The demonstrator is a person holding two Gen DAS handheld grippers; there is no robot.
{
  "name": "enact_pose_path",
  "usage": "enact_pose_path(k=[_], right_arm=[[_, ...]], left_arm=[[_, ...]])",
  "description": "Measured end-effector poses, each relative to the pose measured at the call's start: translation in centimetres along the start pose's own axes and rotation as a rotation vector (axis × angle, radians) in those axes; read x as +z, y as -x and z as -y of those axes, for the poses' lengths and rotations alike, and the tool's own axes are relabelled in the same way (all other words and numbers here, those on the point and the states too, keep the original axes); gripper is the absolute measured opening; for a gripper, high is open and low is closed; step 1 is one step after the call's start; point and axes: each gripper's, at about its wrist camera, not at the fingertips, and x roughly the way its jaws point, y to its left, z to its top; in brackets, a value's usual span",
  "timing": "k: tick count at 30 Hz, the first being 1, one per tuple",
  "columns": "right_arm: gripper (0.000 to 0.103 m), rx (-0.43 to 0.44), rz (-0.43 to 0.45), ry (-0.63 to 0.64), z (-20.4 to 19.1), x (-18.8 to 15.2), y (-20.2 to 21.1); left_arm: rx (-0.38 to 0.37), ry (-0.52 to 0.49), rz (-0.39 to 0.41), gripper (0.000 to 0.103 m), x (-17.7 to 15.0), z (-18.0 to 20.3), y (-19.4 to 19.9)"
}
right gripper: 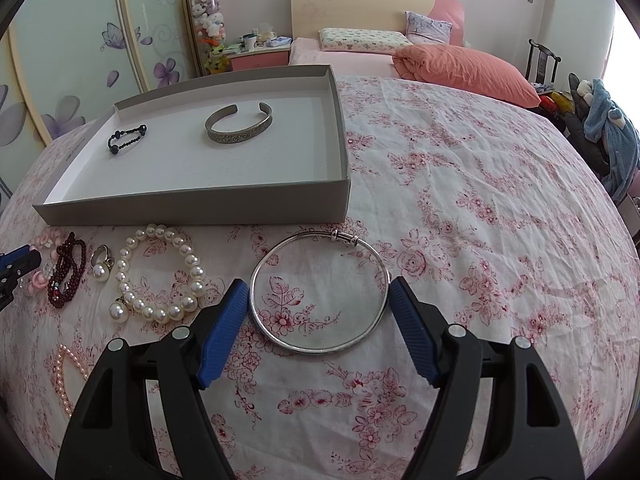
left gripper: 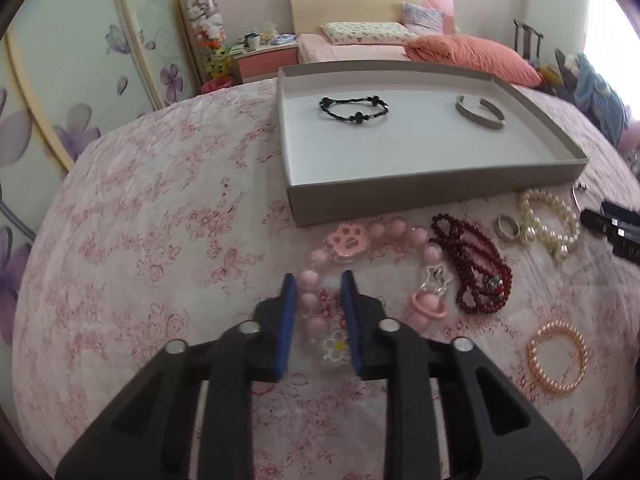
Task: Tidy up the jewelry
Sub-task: 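Grasp the pink beaded bracelet with the left gripper while the right gripper grasps the silver hoop bangle, then lift and carry the pink bracelet and silver hoop over the tray with both grippers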
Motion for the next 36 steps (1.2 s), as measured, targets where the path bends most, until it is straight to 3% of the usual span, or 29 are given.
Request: enact_pose_path(k=[3, 9, 11, 23, 36], right_arm=[[0.073, 0.001, 0.000, 0.001, 0.0, 0.0, 0.0], [0.073, 0.000, 0.000, 0.005, 0.0, 0.0, 0.0], [0.072, 0.003, -0.002, 0.007, 0.0, 0.0, 0.0], [0.072, 0.010, 0.001, 0.000, -0.1, -0.3, 0.3], [0.072, 0.092, 0.051, -0.039, -0.6, -1.2, 2.7]], left_arm=[[0.018, -0.053, -0.003, 0.020, 0.1, 0.5, 0.0], [0.001, -0.047, -0.005, 0.020, 0.0, 0.2, 0.0], [-0.013, -0.040, -0.006, 0.015, 0.0, 0.1, 0.1], [-0.049, 0.026, 0.011, 0.014, -0.7, -1.0, 0.9], [-0.237, 0.176, 0.130, 0.014, -0.5, -3.0, 5.2]])
